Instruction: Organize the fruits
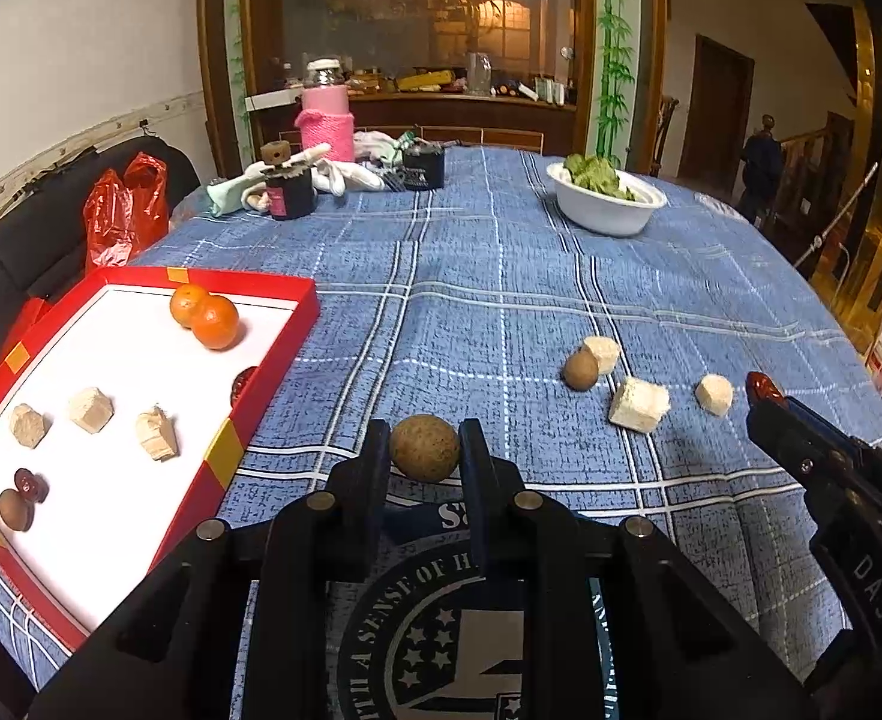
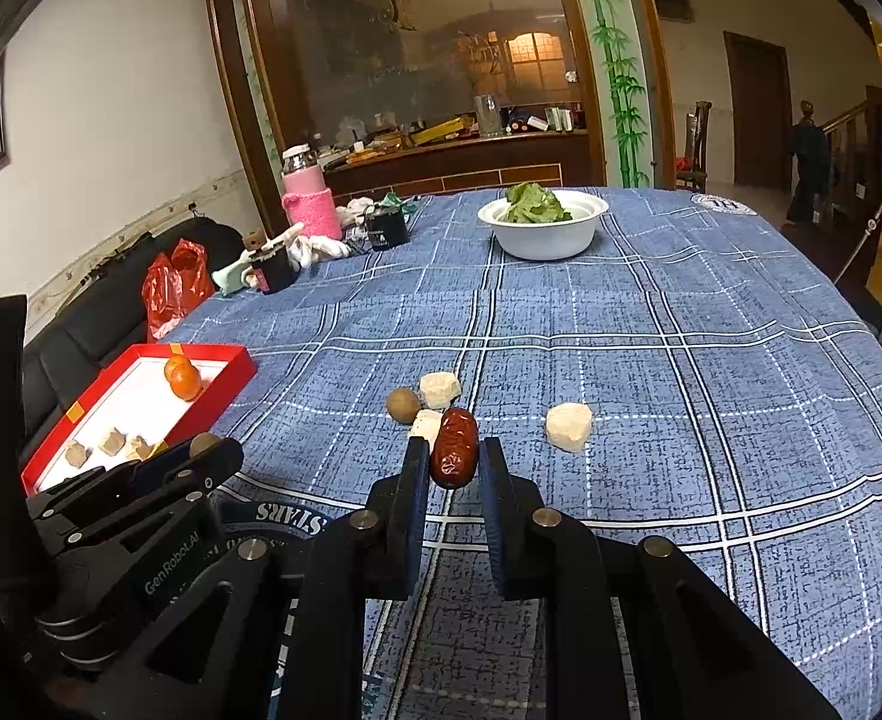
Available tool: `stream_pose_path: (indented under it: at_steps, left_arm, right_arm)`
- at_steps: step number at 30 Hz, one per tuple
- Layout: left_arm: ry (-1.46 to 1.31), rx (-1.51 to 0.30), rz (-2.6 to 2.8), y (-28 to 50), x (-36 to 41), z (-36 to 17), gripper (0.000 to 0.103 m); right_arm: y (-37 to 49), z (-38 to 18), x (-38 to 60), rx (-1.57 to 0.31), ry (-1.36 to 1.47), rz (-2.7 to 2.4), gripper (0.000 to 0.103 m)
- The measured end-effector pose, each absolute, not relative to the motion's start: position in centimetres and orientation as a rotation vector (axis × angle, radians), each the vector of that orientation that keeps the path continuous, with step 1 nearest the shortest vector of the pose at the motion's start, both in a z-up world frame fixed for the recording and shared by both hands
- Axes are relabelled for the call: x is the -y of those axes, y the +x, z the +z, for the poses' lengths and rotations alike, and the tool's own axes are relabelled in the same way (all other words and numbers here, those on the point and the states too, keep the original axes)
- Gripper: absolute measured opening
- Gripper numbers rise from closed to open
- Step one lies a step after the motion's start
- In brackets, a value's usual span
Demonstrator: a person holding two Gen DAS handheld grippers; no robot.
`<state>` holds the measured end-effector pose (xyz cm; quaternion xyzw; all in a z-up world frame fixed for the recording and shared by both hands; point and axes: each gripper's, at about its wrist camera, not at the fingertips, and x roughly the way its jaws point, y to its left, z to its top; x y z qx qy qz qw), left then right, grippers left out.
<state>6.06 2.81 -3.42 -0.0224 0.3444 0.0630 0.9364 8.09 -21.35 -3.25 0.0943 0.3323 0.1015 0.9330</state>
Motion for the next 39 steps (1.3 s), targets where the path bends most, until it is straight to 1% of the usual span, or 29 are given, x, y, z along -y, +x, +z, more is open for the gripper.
stream_pose_path:
  at_steps: [4,6,9,12,22,27,31,39]
  left_arm:
    - [-0.073,-0.694,0.133,5.2,-4.1,-2.4,0.02]
    - [-0.094,-0.651,0.16,4.3,-5.5,-1.0,0.02]
    - [-0.133,-0.606,0.215,3.2,-8.5,0.6,0.02]
    - [-0.171,-0.59,0.286,2.2,-12.1,1.1,0.02]
    - [-0.227,-0.654,0.457,2.0,-19.8,-0.9,0.021]
    - [-0.231,-0.682,0.487,2.4,-21.7,-1.7,0.021]
    - [-0.24,-0.685,0.508,2.8,-23.1,-1.7,0.021]
    - [-0.258,-0.713,0.536,3.9,-24.9,-1.9,0.021]
  right_arm:
    - [7.9,-3.1,21.7,-0.668,0.208,0.205,0.017]
    - [8.0,-3.1,21.4,-0.675,0.195,0.211,0.017]
    - [7.6,-2.8,20.2,-0.68,0.187,0.252,0.017]
    - [7.4,-2.3,17.9,-0.681,0.176,0.32,0.017]
    - [8.1,0.0,6.7,-0.669,0.113,0.592,0.017]
    - [9.6,-0.3,0.7,-0.7,0.064,0.704,0.017]
    - [10.9,-1.2,-1.7,-0.73,0.051,0.717,0.017]
    - [13.0,-1.5,-3.5,-0.754,0.046,0.717,0.018]
